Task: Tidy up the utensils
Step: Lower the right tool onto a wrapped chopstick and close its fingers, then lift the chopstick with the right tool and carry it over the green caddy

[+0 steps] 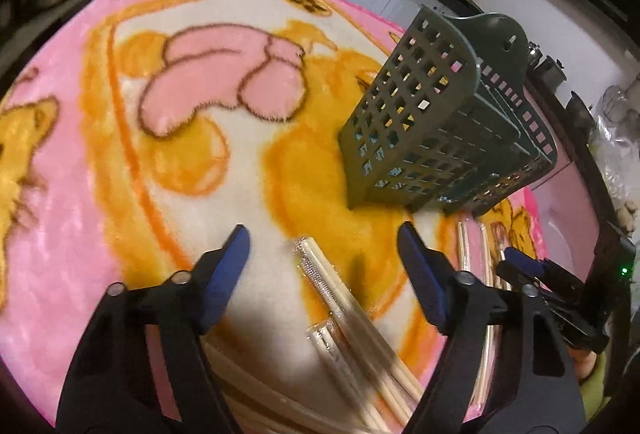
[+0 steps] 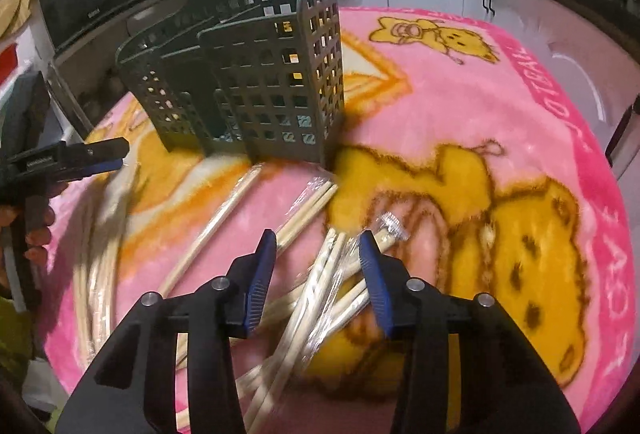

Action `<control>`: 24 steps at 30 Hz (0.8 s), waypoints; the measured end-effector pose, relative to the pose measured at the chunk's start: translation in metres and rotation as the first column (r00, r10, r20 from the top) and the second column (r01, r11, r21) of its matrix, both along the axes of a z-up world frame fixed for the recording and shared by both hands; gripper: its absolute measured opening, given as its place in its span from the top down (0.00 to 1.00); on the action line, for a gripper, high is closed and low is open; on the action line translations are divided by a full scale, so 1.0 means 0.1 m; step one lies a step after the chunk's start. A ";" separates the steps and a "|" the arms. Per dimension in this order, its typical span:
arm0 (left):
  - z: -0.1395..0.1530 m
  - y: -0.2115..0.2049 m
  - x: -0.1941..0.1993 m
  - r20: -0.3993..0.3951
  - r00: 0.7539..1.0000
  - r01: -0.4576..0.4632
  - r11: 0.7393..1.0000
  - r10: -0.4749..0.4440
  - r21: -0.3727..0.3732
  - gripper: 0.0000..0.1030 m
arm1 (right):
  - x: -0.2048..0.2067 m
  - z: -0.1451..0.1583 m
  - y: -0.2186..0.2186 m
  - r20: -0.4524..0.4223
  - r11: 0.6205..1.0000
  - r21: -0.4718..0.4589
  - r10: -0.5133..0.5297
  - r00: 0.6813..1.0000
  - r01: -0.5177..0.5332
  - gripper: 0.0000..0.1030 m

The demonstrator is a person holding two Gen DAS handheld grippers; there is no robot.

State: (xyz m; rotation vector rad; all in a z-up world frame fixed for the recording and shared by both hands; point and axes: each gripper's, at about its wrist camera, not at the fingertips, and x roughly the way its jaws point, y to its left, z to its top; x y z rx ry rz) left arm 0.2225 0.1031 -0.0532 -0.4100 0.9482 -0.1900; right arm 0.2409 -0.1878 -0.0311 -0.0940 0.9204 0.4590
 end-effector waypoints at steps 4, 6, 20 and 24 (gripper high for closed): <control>-0.02 -0.04 0.06 -0.014 1.000 0.011 1.000 -0.011 0.016 0.46 | 0.08 -0.01 0.05 -0.009 0.999 -0.037 0.005 1.000 -0.005 0.70; -0.04 -0.05 0.09 -0.023 1.000 0.013 1.000 -0.012 0.018 0.48 | 0.11 -0.03 0.07 -0.021 0.999 -0.050 0.007 1.000 -0.008 0.75; -0.10 0.00 0.22 -0.042 0.999 0.010 0.998 -0.007 0.069 0.91 | 0.06 0.01 0.14 -0.009 0.999 -0.026 0.047 0.999 -0.047 0.89; -0.07 -0.01 0.18 -0.030 0.999 0.023 0.996 -0.021 0.084 1.00 | 0.01 0.09 0.14 0.012 0.998 0.005 0.063 0.998 -0.063 0.89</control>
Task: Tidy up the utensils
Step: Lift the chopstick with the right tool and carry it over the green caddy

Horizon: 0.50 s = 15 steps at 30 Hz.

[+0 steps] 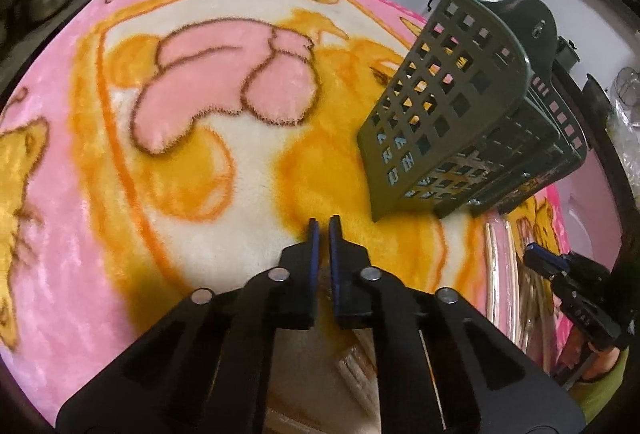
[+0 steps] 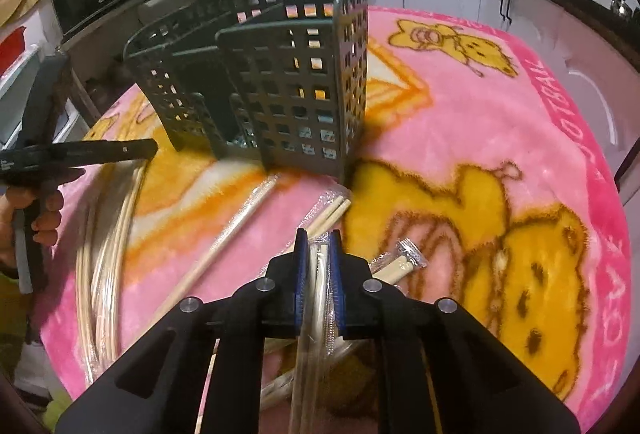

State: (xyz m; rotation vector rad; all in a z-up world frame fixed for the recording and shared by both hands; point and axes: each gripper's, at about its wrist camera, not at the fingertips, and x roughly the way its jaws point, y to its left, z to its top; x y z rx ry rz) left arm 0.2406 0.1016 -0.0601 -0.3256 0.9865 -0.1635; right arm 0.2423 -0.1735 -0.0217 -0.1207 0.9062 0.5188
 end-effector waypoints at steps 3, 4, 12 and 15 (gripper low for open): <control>0.02 -0.03 -0.03 0.014 1.000 0.013 1.000 -0.013 0.002 1.00 | -0.01 0.08 -0.01 0.017 1.000 0.021 0.002 1.000 -0.002 0.90; 0.04 -0.04 -0.04 0.023 1.000 0.016 1.000 -0.016 -0.003 1.00 | -0.01 0.10 -0.02 0.024 1.000 0.031 0.003 1.000 -0.004 0.90; 0.44 -0.14 -0.21 0.148 0.988 0.040 0.999 -0.039 -0.003 1.00 | -0.11 0.39 -0.10 0.086 0.995 0.095 -0.008 0.996 0.000 0.90; 0.65 -0.21 -0.27 0.198 0.978 0.060 0.998 -0.060 0.003 1.00 | -0.14 0.53 -0.10 0.111 0.993 0.118 -0.007 0.994 -0.006 0.90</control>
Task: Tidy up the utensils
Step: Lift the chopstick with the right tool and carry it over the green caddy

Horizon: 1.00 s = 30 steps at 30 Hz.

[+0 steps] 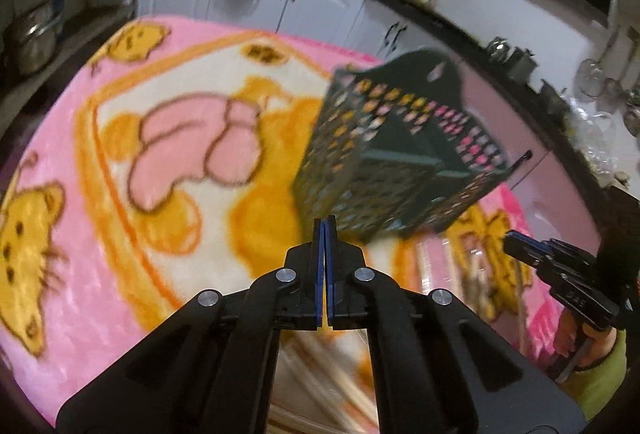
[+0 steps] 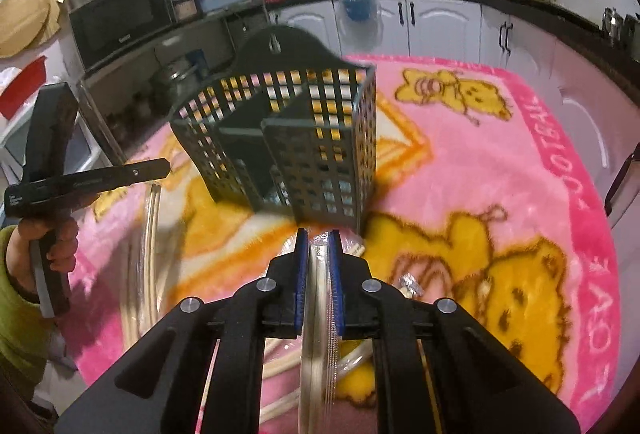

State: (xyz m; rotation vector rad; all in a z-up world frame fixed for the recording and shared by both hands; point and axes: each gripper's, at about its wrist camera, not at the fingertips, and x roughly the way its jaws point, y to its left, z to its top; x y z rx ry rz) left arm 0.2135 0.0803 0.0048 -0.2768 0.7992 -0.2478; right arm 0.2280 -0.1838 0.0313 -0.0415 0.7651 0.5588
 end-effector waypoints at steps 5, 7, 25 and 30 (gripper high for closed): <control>0.39 -0.18 -0.12 0.100 0.993 0.055 0.998 -0.054 -0.010 1.00 | -0.07 0.20 0.02 0.054 1.000 0.004 0.010 0.998 -0.010 0.90; 0.49 -0.25 -0.15 0.126 0.990 0.069 0.998 -0.068 -0.004 1.00 | -0.11 0.28 0.03 0.073 1.000 0.014 0.014 0.997 -0.015 0.90; 1.29 -0.62 -0.32 0.299 0.941 0.147 0.987 -0.158 0.061 1.00 | -0.19 1.10 0.03 0.256 0.989 0.150 -0.029 0.966 -0.010 0.90; 1.16 -0.61 -0.24 0.253 0.956 0.136 0.988 -0.150 0.072 1.00 | -0.14 1.27 0.06 0.284 0.985 0.169 -0.031 0.958 -0.019 0.91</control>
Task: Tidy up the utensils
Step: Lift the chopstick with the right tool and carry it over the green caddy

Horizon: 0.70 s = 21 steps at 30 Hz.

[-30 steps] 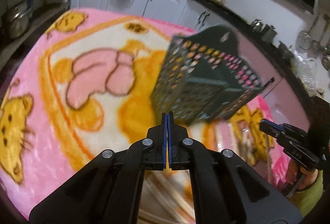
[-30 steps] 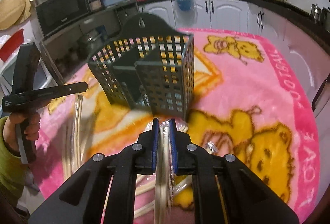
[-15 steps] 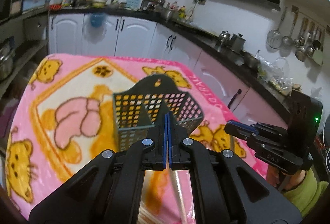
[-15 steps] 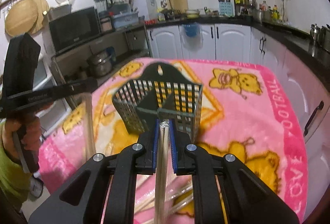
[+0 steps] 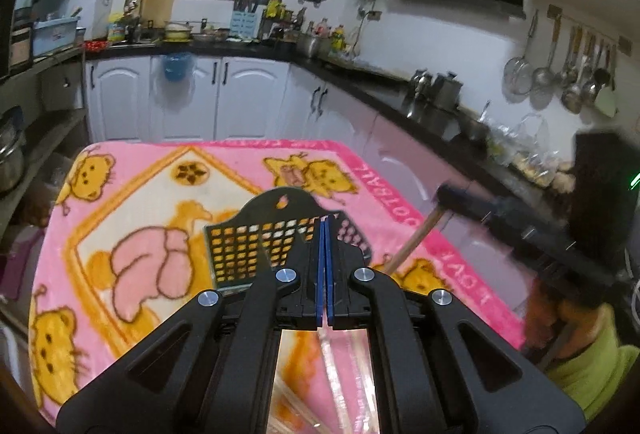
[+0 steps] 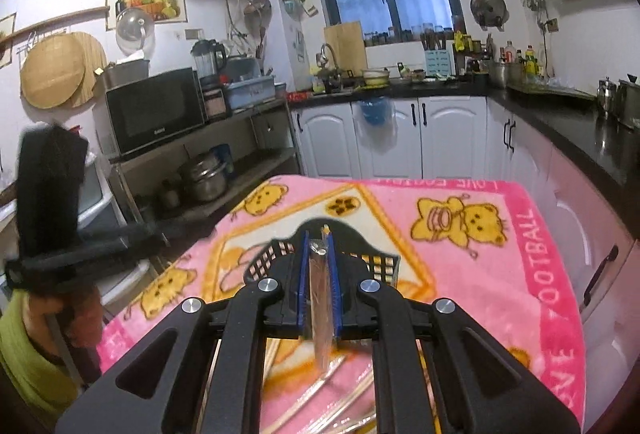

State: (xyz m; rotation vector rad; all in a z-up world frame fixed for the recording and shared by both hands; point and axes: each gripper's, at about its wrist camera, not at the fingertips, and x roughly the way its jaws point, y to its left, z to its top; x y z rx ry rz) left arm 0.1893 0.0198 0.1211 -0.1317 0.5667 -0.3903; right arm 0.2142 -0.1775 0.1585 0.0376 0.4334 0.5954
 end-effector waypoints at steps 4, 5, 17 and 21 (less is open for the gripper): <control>-0.12 0.05 0.07 -0.046 0.999 -0.014 1.000 0.014 0.011 1.00 | 0.01 0.21 0.04 0.039 1.000 0.009 0.007 0.999 -0.007 0.91; -0.13 0.07 0.09 -0.050 0.999 -0.019 1.000 0.020 0.014 1.00 | 0.02 0.27 0.06 0.050 1.000 0.010 0.009 0.999 -0.009 0.91; -0.12 0.13 0.34 -0.061 0.996 -0.062 0.997 0.065 0.046 1.00 | 0.23 0.76 0.04 0.151 0.999 0.000 -0.042 0.988 0.042 0.91; -0.19 0.11 0.53 -0.081 0.994 -0.072 0.996 0.075 0.048 1.00 | 0.37 0.71 0.05 0.139 0.998 -0.010 -0.056 0.989 0.058 0.91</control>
